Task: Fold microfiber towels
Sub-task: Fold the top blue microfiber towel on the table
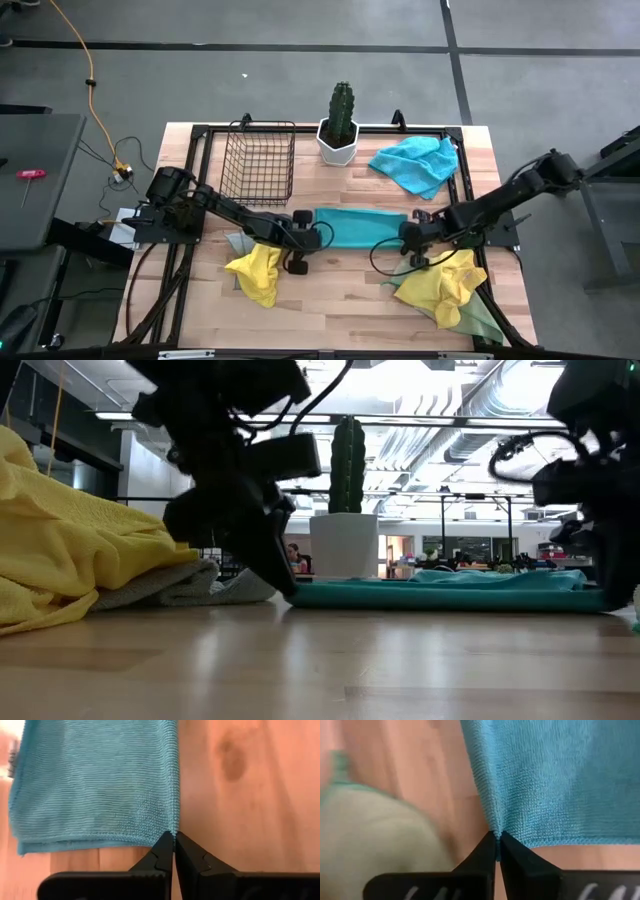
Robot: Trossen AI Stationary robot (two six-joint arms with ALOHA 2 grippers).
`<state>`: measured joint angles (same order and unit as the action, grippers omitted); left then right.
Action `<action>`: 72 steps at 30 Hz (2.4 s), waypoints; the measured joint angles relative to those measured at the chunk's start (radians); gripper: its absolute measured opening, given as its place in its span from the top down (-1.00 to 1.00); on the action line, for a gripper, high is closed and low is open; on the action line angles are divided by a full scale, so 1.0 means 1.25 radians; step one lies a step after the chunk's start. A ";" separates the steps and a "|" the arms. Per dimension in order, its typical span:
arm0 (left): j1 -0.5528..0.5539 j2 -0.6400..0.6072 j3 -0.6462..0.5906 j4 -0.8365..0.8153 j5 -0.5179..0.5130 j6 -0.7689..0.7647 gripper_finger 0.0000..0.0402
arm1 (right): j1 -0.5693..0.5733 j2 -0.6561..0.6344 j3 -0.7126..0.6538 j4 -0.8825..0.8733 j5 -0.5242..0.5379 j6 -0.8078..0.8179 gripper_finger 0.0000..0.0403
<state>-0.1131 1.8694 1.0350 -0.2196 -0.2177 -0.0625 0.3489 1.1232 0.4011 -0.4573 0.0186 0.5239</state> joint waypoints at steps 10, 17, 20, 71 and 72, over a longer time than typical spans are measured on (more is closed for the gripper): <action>0.018 0.000 0.082 -0.104 -0.036 -0.026 1.00 | -0.001 -0.140 0.003 -0.030 0.012 0.015 1.00; 0.060 0.000 0.085 -0.104 -0.093 -0.031 1.00 | -0.001 -0.216 0.004 -0.101 0.107 0.066 1.00; 0.079 0.000 0.085 -0.103 -0.112 -0.032 1.00 | -0.001 -0.224 0.004 -0.162 0.169 0.117 1.00; 0.002 -0.003 0.085 -0.079 -0.129 -0.124 1.00 | 0.045 -0.223 0.046 -0.169 0.079 0.336 1.00; -0.008 -0.003 0.088 -0.094 -0.121 -0.137 1.00 | 0.062 -0.223 0.050 -0.168 0.062 0.347 1.00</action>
<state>-0.1229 1.8660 1.1448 -0.3366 -0.3691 -0.2335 0.4259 0.8448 0.4642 -0.6670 0.0963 0.9572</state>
